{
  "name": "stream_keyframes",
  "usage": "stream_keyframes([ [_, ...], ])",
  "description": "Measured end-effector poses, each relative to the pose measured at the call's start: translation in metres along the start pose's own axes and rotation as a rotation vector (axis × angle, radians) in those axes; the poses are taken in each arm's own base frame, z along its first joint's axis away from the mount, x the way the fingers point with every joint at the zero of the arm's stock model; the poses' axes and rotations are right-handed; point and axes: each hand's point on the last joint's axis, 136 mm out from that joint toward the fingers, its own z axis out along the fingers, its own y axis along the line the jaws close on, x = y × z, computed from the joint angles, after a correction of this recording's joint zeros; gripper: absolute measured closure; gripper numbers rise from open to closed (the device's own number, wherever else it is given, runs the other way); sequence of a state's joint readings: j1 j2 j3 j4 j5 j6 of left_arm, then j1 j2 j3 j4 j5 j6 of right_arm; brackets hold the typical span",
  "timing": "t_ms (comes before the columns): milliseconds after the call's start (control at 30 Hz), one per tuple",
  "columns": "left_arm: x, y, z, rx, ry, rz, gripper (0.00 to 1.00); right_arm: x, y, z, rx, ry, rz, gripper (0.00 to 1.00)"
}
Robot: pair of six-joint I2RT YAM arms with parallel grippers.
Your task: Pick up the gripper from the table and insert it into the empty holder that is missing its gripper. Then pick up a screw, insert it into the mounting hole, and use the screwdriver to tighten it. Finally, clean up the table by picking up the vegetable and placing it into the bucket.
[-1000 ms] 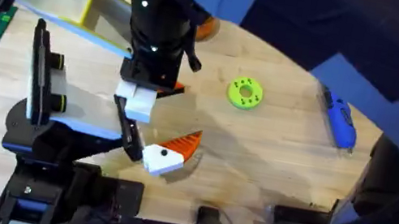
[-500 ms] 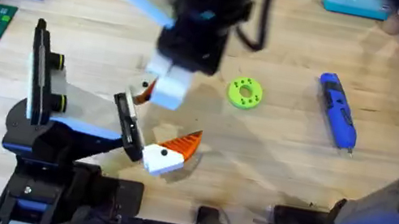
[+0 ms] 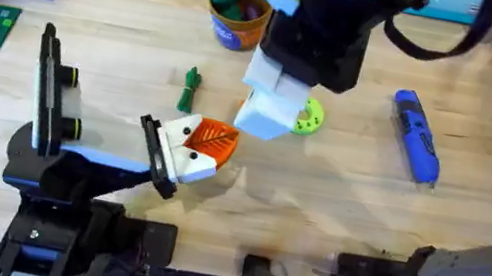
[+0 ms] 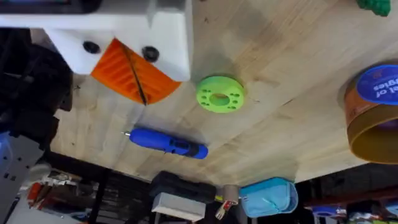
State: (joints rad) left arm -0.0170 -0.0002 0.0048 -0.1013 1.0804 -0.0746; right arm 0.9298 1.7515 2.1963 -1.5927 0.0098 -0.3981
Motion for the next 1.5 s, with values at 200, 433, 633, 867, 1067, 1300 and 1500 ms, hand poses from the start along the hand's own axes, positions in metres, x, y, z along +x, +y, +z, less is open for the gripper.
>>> stream_keyframes([
  [200,0.0,0.0,0.0,0.0,0.0,0.013,0.989,-0.004,0.003,0.0,-0.016,-0.018,0.0,0.006],
  [433,0.0,0.0,0.0,0.0,0.0,0.015,0.989,-0.013,0.001,0.002,-0.014,-0.055,0.009,0.006],
  [633,0.0,0.0,0.0,0.0,0.0,0.015,0.989,-0.016,-0.002,0.041,-0.025,-0.034,0.063,0.006],
  [867,0.0,0.0,0.0,0.0,0.0,0.015,0.989,-0.004,-0.011,0.082,-0.034,0.008,0.154,0.006],
  [1067,0.0,0.0,0.0,0.0,0.0,0.015,0.989,0.013,-0.005,0.066,-0.02,-0.023,0.181,0.006],
  [1300,0.0,0.0,0.0,0.0,0.0,0.015,0.989,0.019,-0.002,0.033,0.008,-0.101,0.177,0.006],
  [1500,0.0,0.0,0.0,0.0,0.0,0.015,0.989,0.024,0.001,0.041,-0.01,-0.062,0.179,0.006],
])
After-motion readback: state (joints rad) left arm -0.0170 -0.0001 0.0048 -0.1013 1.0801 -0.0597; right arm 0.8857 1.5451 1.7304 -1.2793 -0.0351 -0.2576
